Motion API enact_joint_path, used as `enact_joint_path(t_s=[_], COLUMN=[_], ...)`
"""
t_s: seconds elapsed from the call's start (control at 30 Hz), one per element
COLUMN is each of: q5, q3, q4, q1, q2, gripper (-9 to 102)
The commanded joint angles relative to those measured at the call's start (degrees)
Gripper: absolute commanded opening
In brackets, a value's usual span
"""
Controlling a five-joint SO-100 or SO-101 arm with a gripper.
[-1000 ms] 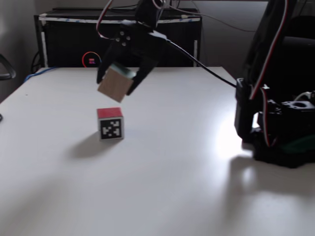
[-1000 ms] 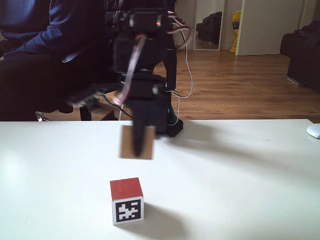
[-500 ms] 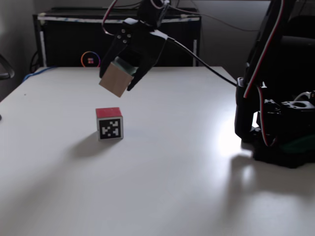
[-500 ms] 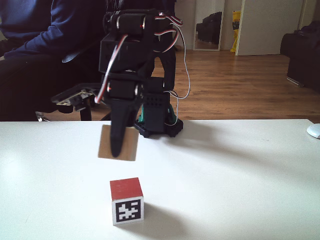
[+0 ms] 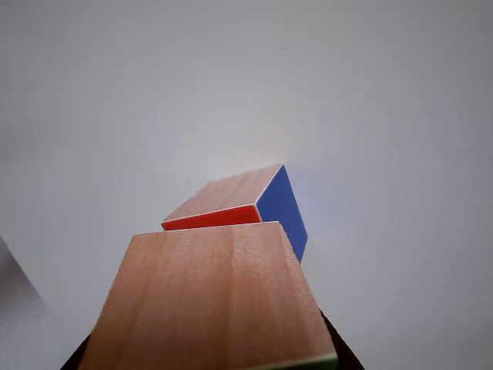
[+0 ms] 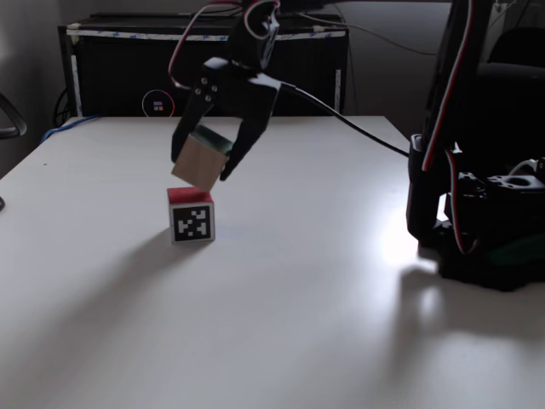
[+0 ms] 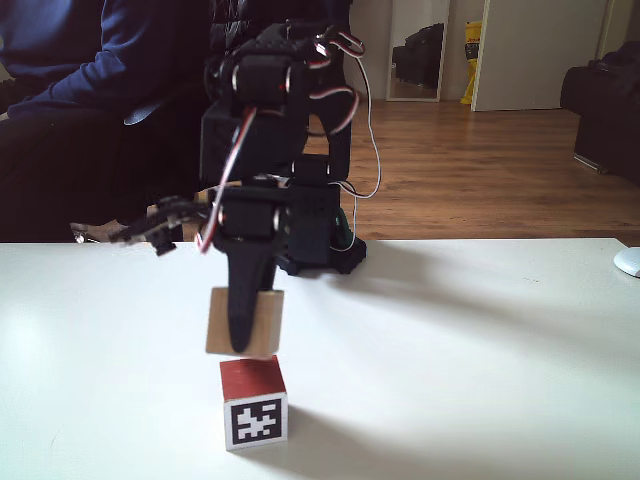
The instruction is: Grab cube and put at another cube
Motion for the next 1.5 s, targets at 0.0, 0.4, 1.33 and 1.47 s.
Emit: enact_joint_path(t_s=[0.0,0.4,1.33,1.47], q5=[0.70,1.76,3.78,3.96], q3=[-4.13,-5.62,33.13,39.46], q4=[-0.26,0.09,-3.87,-7.47], q1=[-1.05,-2.29,-17.75,-18.02], q2=[-0.26,-3.34,55.81,58.62], gripper=[21,30,46,46])
